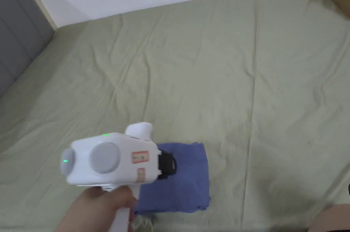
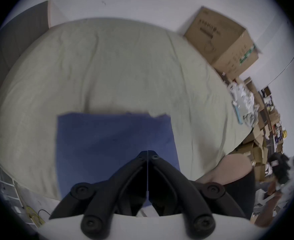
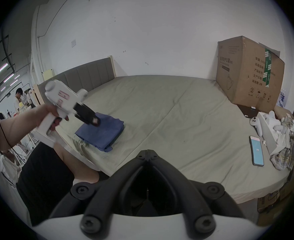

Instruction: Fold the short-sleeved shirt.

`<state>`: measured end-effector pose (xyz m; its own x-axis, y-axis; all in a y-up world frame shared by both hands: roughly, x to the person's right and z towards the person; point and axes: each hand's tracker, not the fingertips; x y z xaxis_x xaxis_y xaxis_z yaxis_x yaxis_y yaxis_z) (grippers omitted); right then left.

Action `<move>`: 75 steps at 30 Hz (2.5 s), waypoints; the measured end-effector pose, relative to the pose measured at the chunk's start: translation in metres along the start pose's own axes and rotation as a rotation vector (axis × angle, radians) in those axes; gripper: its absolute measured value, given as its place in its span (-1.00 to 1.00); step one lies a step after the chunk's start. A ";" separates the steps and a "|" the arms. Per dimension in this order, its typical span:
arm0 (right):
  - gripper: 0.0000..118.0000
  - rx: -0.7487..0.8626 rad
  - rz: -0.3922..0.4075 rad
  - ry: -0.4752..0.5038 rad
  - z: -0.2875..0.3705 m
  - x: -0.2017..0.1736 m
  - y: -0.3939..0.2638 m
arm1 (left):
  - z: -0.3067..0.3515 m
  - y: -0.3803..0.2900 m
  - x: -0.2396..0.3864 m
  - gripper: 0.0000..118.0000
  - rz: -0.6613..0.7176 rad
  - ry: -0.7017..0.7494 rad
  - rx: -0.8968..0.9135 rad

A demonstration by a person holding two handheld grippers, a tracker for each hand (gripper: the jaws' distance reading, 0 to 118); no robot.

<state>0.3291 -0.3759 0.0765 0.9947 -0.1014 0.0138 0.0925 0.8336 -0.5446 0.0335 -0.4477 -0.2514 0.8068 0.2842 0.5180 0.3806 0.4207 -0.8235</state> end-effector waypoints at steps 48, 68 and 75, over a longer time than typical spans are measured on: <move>-1.00 -0.201 -0.208 0.345 -0.266 -0.069 0.006 | 0.044 0.003 -0.223 -0.48 0.083 -0.174 -0.018; -1.00 -0.155 -0.119 0.332 -0.267 -0.088 0.027 | 0.141 0.040 -0.437 0.92 0.065 0.959 0.061; -1.00 0.012 -0.099 0.290 -0.219 -0.076 0.069 | 0.179 0.000 -0.271 0.38 0.236 0.467 0.497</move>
<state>0.2504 -0.4298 -0.1453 0.9271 -0.3318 -0.1744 0.1907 0.8180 -0.5426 -0.2658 -0.3702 -0.3498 0.9933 0.0648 0.0952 0.0114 0.7672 -0.6413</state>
